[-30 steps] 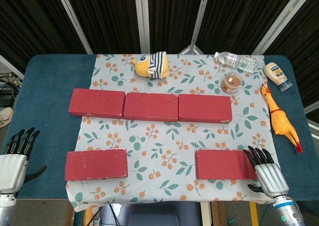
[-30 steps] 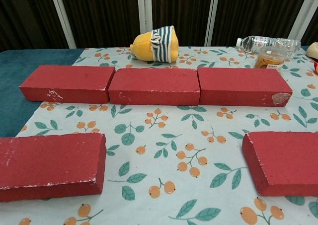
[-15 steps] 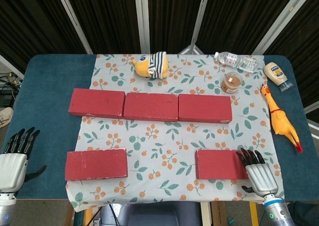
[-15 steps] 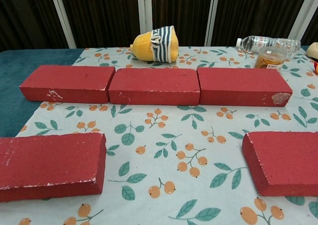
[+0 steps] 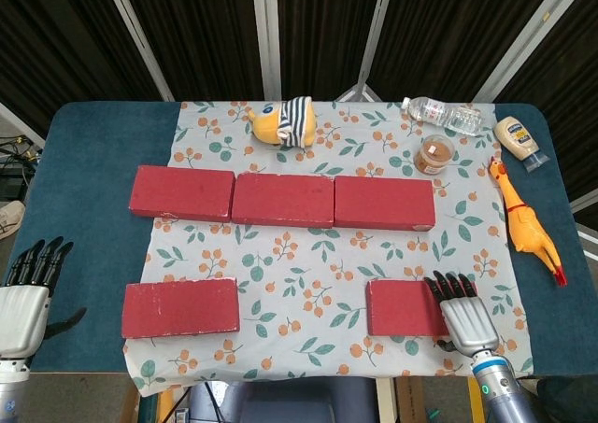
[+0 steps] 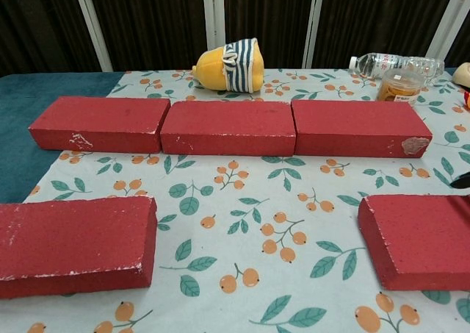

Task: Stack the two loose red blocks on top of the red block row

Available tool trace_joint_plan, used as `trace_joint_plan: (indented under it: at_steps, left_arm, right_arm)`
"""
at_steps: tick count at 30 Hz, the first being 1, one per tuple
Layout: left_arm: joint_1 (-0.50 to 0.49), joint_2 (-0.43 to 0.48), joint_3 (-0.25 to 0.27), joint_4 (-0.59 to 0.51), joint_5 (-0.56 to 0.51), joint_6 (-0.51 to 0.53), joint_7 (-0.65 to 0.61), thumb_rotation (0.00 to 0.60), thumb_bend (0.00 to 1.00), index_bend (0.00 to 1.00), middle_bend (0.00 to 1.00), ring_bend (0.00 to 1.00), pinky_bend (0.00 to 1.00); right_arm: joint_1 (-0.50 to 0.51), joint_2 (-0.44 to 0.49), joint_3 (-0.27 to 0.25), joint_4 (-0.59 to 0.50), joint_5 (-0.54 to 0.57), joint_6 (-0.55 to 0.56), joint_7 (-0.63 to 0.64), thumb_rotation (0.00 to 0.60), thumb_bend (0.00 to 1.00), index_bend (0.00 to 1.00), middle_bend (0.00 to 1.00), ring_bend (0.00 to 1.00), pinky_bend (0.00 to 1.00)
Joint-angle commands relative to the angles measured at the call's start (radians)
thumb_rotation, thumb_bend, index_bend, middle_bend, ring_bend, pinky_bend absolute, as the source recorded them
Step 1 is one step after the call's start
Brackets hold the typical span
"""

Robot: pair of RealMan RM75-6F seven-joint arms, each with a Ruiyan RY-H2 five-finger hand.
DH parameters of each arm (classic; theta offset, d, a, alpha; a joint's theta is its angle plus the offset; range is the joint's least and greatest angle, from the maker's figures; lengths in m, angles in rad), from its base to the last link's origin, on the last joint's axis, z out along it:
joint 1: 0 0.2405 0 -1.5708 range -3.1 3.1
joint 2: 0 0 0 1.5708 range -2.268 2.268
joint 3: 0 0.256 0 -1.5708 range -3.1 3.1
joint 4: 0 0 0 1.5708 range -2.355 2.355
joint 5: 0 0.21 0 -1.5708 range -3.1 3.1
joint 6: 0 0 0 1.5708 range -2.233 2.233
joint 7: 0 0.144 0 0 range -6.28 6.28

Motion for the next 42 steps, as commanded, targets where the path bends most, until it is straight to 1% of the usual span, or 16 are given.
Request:
trace_joint_plan:
  at_steps: [1,19,25,29,31,33,37,40,42]
  left_arm:
    - [-0.001,-0.001,-0.001,0.000,-0.004,-0.003,0.002,0.600,0.00,0.08,0.04,0.00,0.09]
    - [-0.003,0.001,-0.005,-0.004,-0.018,-0.010,0.007,0.600,0.00,0.08,0.04,0.00,0.09]
    - [-0.006,0.001,-0.004,-0.004,-0.020,-0.017,0.011,0.600,0.00,0.08,0.04,0.00,0.09]
    - [-0.007,0.001,-0.005,-0.004,-0.023,-0.019,0.011,0.600,0.00,0.09,0.04,0.00,0.09]
    - [-0.008,0.001,-0.006,-0.004,-0.025,-0.020,0.011,0.600,0.00,0.09,0.04,0.00,0.09]
    - [-0.008,0.001,-0.005,-0.003,-0.025,-0.021,0.010,0.600,0.00,0.09,0.04,0.00,0.09]
    - [-0.008,0.002,-0.004,-0.004,-0.024,-0.021,0.010,0.600,0.00,0.10,0.04,0.00,0.09]
    - [-0.008,0.002,-0.004,-0.004,-0.022,-0.020,0.010,0.600,0.00,0.10,0.04,0.00,0.09]
    - [-0.008,0.002,-0.003,-0.004,-0.022,-0.020,0.009,0.600,0.00,0.10,0.04,0.00,0.09]
  right_arm:
    - [0.015,-0.013,0.004,-0.006,0.013,-0.004,-0.031,0.600,0.10,0.00,0.00,0.00,0.00]
    - [0.083,-0.060,0.017,-0.066,0.143,0.012,-0.244,0.600,0.10,0.00,0.01,0.00,0.00]
    - [0.103,-0.081,0.018,-0.073,0.181,0.022,-0.289,0.600,0.10,0.00,0.08,0.00,0.00]
    - [0.114,-0.090,0.016,-0.074,0.206,0.025,-0.308,0.600,0.10,0.00,0.14,0.00,0.00]
    - [0.119,-0.094,0.015,-0.074,0.216,0.025,-0.313,0.600,0.10,0.00,0.18,0.02,0.00]
    - [0.124,-0.095,0.014,-0.076,0.227,0.023,-0.316,0.600,0.10,0.00,0.22,0.05,0.00]
    - [0.133,-0.094,0.012,-0.078,0.236,0.021,-0.313,0.600,0.10,0.00,0.27,0.10,0.00]
    - [0.139,-0.092,0.008,-0.082,0.239,0.025,-0.314,0.600,0.10,0.04,0.30,0.12,0.00]
    - [0.142,-0.089,0.007,-0.085,0.239,0.029,-0.314,0.600,0.10,0.12,0.30,0.13,0.00]
